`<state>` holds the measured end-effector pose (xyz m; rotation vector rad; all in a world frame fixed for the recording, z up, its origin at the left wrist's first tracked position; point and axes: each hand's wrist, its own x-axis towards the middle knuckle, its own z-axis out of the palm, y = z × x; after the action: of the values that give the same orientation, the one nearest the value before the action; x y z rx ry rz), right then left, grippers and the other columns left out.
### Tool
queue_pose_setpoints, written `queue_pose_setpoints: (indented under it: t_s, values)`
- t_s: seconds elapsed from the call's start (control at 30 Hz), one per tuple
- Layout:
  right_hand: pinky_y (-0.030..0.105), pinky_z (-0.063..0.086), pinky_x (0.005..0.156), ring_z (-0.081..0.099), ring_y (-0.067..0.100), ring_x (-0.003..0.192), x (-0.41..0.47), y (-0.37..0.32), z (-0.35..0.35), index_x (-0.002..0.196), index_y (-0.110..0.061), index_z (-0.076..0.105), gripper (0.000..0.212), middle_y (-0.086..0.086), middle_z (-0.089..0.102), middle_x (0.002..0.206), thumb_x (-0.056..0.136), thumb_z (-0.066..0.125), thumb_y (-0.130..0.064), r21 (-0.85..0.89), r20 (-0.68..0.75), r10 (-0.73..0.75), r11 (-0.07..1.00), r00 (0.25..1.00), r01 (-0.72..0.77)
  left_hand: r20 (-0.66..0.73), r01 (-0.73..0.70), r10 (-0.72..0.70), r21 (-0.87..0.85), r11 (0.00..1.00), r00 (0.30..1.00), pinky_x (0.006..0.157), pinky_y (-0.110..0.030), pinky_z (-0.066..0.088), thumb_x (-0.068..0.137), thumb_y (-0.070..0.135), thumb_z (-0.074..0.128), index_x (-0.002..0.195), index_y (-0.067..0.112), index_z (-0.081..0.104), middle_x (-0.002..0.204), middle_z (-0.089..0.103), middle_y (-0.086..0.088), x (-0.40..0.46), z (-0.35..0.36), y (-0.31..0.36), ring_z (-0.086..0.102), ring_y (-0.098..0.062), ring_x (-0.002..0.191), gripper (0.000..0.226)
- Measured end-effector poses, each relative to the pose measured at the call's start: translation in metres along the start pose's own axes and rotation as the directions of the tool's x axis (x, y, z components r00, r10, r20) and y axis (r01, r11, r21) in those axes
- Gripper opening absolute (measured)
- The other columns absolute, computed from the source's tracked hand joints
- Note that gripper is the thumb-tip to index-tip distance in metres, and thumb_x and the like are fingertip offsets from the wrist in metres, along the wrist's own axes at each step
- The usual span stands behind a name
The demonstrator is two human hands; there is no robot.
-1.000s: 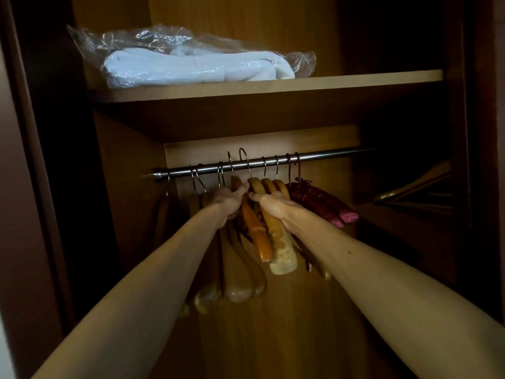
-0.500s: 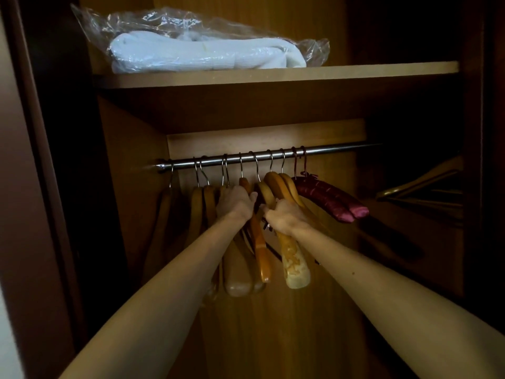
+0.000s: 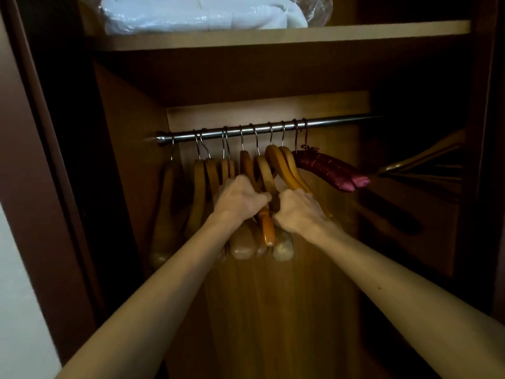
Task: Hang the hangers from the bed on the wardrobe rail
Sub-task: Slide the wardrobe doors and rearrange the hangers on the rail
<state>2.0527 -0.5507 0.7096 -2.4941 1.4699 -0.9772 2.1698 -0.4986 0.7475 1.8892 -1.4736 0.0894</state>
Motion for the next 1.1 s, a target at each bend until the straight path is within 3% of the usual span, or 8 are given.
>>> queue_pose_setpoints:
  t_s: [0.33,0.43,0.53,0.63,0.7,0.8,0.9,1.1]
  values:
    - [0.042,0.062,0.066,0.067,0.024,0.068,-0.028,0.004,0.008,0.090,-0.014,0.067,0.017,0.004,0.065,0.074,0.088,0.069,-0.030,-0.017,-0.108,0.013,1.000,0.994,-0.015,-0.174,-0.071,0.080,0.059,0.996,0.981,0.069,-0.030,0.045,0.096,0.040,0.059,0.084,0.019,0.062,0.077,0.059,0.003,-0.036,0.010,-0.005,0.066,-0.023,0.082,0.024]
    - [0.033,0.058,0.054,0.065,0.016,0.058,-0.046,0.010,0.009,0.091,-0.020,0.065,0.021,-0.002,0.063,0.067,0.093,0.065,-0.041,0.037,-0.172,-0.005,0.999,0.985,0.012,-0.278,-0.123,0.162,0.153,0.981,0.947,0.081,-0.032,0.051,0.095,0.037,0.063,0.113,0.017,0.065,0.116,0.060,-0.003,-0.049,0.015,-0.007,0.063,-0.024,0.105,0.027]
    - [0.027,0.058,0.052,0.065,0.006,0.056,-0.080,0.023,0.010,0.094,-0.020,0.064,0.009,-0.007,0.064,0.070,0.094,0.067,-0.029,0.146,-0.251,-0.032,0.987,0.967,0.071,-0.380,-0.342,0.434,0.287,0.895,0.817,0.095,-0.038,0.052,0.090,0.027,0.069,0.125,0.014,0.063,0.126,0.054,-0.006,-0.080,0.028,-0.007,0.054,-0.023,0.116,0.038]
    - [0.017,0.053,0.050,0.061,0.001,0.055,-0.120,0.059,0.020,0.110,-0.015,0.067,0.018,-0.005,0.067,0.078,0.093,0.067,-0.020,0.172,-0.266,-0.068,0.978,0.961,0.117,-0.425,-0.618,0.655,0.243,0.748,0.625,0.084,-0.031,0.044,0.091,0.021,0.064,0.107,0.010,0.068,0.107,0.061,-0.007,-0.126,0.061,-0.002,0.055,-0.020,0.099,0.019]
    - [0.020,0.053,0.049,0.058,0.000,0.052,-0.145,0.092,0.032,0.100,-0.012,0.069,0.011,-0.004,0.069,0.075,0.096,0.062,-0.019,0.171,-0.208,-0.056,0.981,0.976,0.093,-0.404,-0.731,0.695,0.088,0.677,0.595,0.073,-0.023,0.040,0.093,0.017,0.061,0.094,0.009,0.069,0.093,0.064,-0.005,-0.153,0.093,0.003,0.057,-0.015,0.084,0.011]
    - [0.022,0.053,0.053,0.058,0.004,0.053,-0.183,0.145,0.060,0.091,-0.009,0.070,0.014,-0.005,0.065,0.070,0.097,0.060,-0.016,0.120,0.020,0.111,0.986,0.994,-0.112,-0.153,-0.664,0.646,-0.161,0.730,0.748,0.059,-0.018,0.042,0.101,0.020,0.052,0.089,0.013,0.067,0.079,0.065,0.004,-0.175,0.156,0.014,0.058,-0.008,0.065,0.021]
    - [0.019,0.049,0.050,0.056,0.001,0.050,-0.219,0.198,0.085,0.099,-0.015,0.067,0.012,-0.010,0.061,0.067,0.089,0.063,-0.009,0.055,0.179,0.242,0.965,0.954,-0.255,0.296,-0.339,0.446,-0.349,0.874,0.845,0.068,-0.029,0.056,0.105,0.027,0.046,0.105,0.017,0.068,0.087,0.070,0.005,-0.179,0.238,0.032,0.065,-0.008,0.072,0.024]
    - [0.032,0.057,0.065,0.068,0.017,0.073,-0.247,0.272,0.101,0.081,-0.015,0.067,0.011,-0.001,0.066,0.078,0.087,0.058,-0.011,-0.114,0.351,0.427,0.903,0.834,-0.414,0.747,0.025,0.211,-0.291,0.956,0.630,0.114,-0.035,0.038,0.091,0.002,0.052,0.143,0.021,0.052,0.144,0.056,0.003,-0.175,0.347,0.084,0.048,-0.019,0.136,0.056]
